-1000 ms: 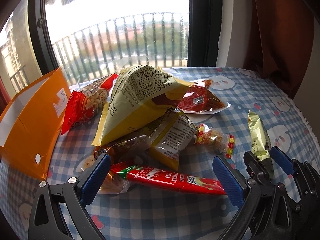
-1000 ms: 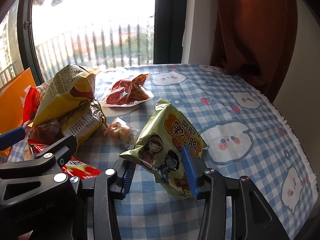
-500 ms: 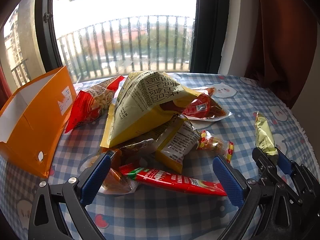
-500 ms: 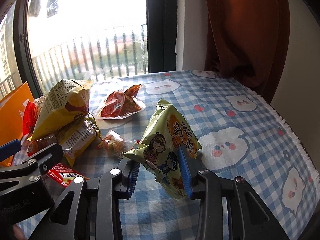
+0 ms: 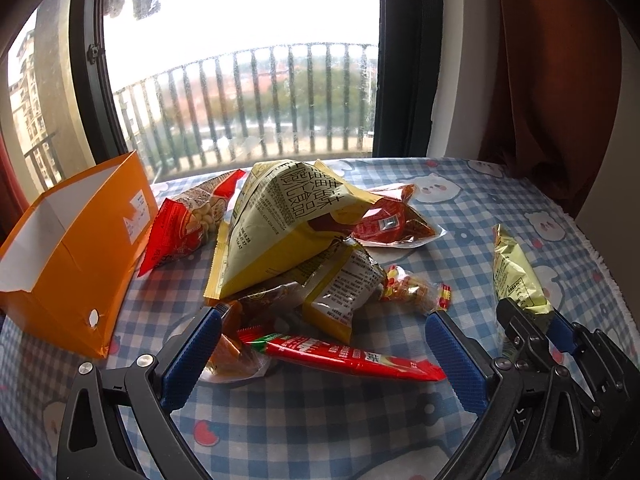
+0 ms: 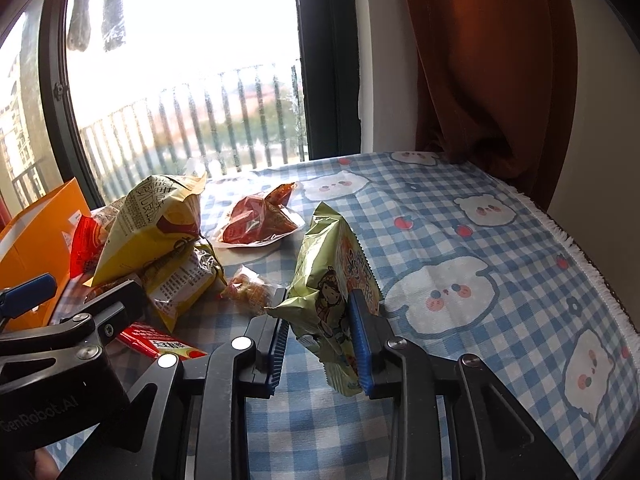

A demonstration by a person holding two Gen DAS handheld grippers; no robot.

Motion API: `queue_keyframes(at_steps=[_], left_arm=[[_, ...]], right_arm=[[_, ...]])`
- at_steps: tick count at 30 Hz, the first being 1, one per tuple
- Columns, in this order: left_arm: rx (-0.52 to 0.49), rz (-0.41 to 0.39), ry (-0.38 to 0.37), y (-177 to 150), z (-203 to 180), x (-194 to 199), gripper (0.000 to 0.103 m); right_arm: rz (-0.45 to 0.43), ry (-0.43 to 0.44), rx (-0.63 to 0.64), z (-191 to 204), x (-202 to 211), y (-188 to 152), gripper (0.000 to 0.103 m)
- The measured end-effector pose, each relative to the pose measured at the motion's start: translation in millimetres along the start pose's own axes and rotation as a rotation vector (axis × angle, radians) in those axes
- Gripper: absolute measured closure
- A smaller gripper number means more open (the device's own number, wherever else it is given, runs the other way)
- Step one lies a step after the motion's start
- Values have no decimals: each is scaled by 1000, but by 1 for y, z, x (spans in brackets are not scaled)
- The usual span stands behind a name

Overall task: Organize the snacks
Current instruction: 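Hold the green-yellow packet in the right tool while moving the left tool toward the red stick snack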

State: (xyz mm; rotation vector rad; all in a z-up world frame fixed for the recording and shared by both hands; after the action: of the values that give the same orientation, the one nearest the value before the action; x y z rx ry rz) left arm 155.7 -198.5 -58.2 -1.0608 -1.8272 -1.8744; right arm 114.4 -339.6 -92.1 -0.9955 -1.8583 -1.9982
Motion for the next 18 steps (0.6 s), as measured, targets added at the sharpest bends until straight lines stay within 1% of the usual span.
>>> queue_keyframes(at_steps=[6,14,18], left_arm=[[-8,9,-8,-4,-4,-4,0],[17,18,-49,-11,-5,-14,0],[26,15,-47,-10,-1,-15,0]], right_arm=[[-5,3,26,4,1,-5,72],[-15,-5,51,6,-1,-9,72],[-24,-15,53,3,0,-10,72]])
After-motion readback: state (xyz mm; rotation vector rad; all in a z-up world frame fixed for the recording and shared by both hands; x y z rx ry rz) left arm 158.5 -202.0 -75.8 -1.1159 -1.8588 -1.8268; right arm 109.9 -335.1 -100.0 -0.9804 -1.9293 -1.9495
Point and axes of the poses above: each gripper's, at about its wrist camera, not at the fingertips, and x roughly against the way its jaws point, z to its left, y to its top, the point moved 3 cm from there along -x, roughly the way its jaws point, and after that the axes turned 8 degrees about -y, right-handed, at the moved point
